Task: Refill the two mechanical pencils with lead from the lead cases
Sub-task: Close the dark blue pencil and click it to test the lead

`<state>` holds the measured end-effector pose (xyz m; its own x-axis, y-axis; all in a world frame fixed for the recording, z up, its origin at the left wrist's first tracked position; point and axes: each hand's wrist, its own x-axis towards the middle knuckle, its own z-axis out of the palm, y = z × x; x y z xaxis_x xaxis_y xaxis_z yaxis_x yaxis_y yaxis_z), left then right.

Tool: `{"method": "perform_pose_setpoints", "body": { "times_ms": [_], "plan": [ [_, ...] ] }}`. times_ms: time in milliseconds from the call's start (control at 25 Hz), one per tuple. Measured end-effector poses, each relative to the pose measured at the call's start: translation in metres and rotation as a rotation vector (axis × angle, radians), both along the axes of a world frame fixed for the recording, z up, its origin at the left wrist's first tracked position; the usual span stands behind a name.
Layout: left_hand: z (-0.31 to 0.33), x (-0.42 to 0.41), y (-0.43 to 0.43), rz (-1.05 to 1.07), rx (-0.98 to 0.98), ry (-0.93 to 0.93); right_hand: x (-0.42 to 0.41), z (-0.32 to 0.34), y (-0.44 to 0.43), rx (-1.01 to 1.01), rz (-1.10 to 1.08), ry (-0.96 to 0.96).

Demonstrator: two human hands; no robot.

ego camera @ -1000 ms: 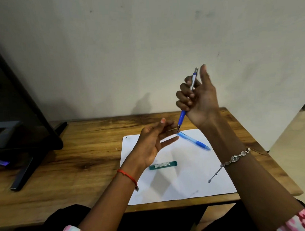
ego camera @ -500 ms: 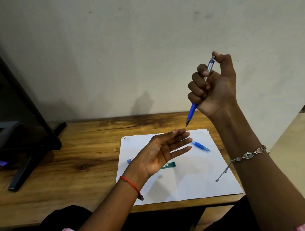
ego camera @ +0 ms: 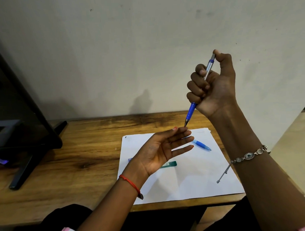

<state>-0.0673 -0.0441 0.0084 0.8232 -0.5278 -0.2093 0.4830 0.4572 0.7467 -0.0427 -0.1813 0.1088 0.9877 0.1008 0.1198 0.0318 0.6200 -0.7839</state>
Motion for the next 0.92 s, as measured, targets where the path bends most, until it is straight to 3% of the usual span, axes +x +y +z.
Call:
{"method": "perform_pose_setpoints", "body": {
  "times_ms": [920],
  "plan": [
    [-0.0004, -0.0033, -0.0003, -0.016, 0.071, -0.032, -0.0005, 0.0005, -0.0036, -0.007, -0.030, -0.001]
  ]
}}
